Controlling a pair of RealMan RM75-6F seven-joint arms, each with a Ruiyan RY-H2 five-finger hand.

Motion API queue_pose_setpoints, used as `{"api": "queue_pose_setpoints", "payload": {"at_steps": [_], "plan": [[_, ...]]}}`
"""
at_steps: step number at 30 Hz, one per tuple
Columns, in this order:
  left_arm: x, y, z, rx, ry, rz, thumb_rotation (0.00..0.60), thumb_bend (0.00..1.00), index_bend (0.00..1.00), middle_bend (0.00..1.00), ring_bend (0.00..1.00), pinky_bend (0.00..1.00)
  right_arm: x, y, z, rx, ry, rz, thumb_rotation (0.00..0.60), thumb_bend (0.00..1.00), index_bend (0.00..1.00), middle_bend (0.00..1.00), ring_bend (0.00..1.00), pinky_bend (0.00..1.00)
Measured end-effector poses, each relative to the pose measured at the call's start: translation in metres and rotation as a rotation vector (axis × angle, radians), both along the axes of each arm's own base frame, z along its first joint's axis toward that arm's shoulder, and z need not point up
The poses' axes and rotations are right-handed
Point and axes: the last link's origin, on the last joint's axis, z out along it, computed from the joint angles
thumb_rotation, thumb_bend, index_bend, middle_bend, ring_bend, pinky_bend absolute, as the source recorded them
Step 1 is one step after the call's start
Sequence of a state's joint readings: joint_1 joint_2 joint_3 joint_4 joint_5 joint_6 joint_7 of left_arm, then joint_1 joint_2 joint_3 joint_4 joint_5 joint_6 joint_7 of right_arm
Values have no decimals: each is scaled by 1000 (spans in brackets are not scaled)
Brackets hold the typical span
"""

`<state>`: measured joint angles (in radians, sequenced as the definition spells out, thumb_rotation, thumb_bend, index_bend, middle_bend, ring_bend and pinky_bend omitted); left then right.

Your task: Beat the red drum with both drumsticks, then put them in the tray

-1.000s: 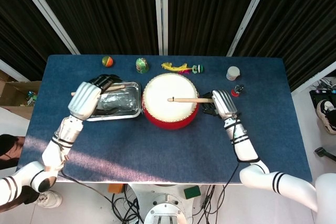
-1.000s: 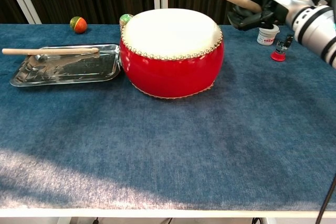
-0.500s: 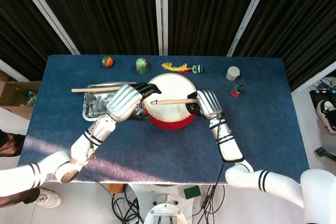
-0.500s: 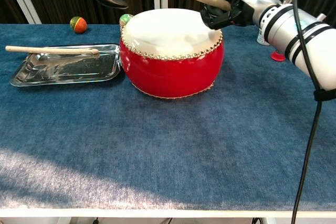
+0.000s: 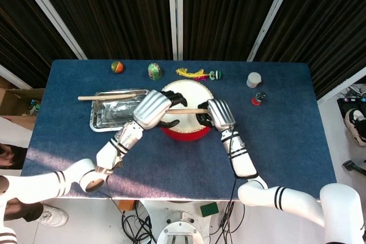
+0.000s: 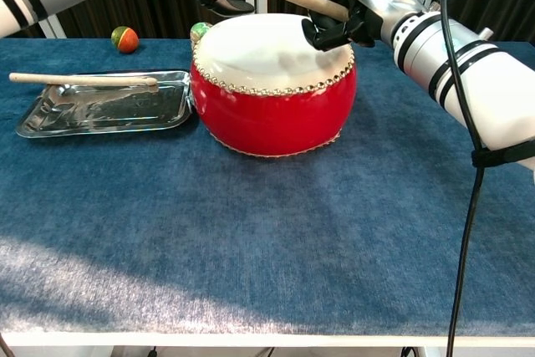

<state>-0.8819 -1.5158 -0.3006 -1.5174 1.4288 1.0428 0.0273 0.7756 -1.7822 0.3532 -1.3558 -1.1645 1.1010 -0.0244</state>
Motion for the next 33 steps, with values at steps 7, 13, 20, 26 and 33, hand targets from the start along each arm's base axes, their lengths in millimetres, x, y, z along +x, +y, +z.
{"api": "queue_pose_setpoints", "payload": {"at_steps": [7, 13, 20, 26, 33], "plan": [[-1, 5, -5, 24, -1, -4, 600, 309, 477, 473, 492, 660, 1, 0, -4, 12, 5, -3, 600, 593, 1000, 1000, 1000, 1000], [-2, 4, -6, 13, -3, -8, 600, 339, 496, 502, 513, 662, 2, -1, -7, 22, 1, -6, 600, 593, 1000, 1000, 1000, 1000], [-5, 5, -6, 23, -9, -6, 600, 402, 596, 621, 590, 685, 1, -1, -8, 24, 2, -11, 600, 592, 1000, 1000, 1000, 1000], [-9, 7, -9, 2, -14, 11, 600, 436, 654, 719, 655, 707, 0, 0, -8, 25, 0, -11, 600, 569, 1000, 1000, 1000, 1000], [-14, 8, -11, -15, -45, 7, 600, 488, 686, 764, 696, 731, -6, 0, -2, 20, -9, -16, 600, 454, 1000, 997, 935, 985]]}}
